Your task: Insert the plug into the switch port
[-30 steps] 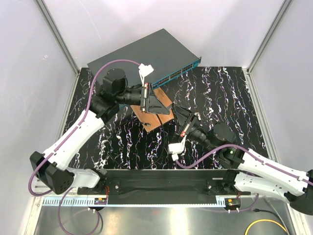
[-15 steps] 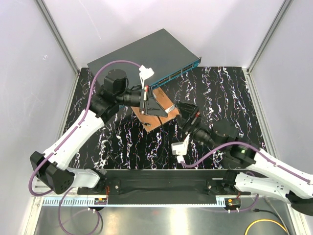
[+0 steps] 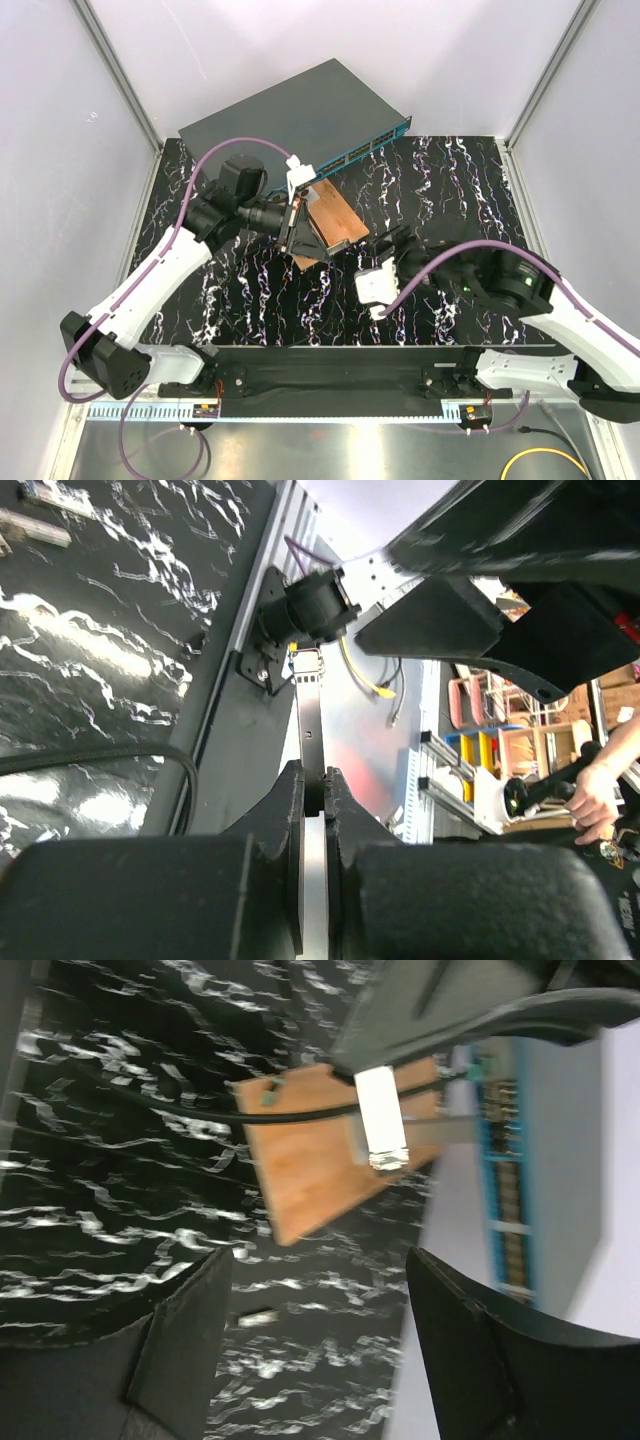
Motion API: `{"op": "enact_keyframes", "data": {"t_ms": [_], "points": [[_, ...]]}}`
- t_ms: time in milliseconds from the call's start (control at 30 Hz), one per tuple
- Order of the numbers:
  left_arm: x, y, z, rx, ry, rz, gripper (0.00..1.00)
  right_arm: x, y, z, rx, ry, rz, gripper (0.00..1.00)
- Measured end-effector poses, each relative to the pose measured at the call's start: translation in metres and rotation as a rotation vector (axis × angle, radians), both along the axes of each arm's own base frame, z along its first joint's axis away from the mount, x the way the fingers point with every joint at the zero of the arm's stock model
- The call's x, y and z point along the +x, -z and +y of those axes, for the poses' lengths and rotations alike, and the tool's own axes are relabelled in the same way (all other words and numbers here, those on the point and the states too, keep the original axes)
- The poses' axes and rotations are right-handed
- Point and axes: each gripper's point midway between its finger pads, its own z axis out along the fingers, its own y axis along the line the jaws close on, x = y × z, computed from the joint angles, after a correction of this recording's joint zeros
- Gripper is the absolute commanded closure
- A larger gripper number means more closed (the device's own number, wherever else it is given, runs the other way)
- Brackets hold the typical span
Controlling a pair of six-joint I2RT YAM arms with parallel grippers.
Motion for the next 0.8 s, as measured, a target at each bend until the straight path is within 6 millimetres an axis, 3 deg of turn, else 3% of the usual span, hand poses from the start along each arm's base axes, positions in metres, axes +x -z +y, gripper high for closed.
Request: {"op": "enact_keyframes", "data": {"t_ms": [133, 233, 400, 800], "points": [[-0.011, 0.006, 0.001, -0.001, 0.032, 0.023, 1.00, -0.013, 0.027, 0.003, -0.031, -0.021, 0.123, 0.32], [-0.022, 0.006, -0.002, -0.010, 0.077, 0.034, 1.00, -0.021, 0.035, 0.005, -0.024, -0.037, 0.169, 0.36], [-0.034, 0.004, -0.003, -0.026, 0.130, 0.052, 1.00, -0.023, 0.028, 0.018, 0.046, -0.047, 0.202, 0.42], [-0.049, 0.013, 0.000, -0.038, 0.175, 0.099, 1.00, -0.022, 0.027, 0.032, 0.097, -0.040, 0.252, 0.43]]}}
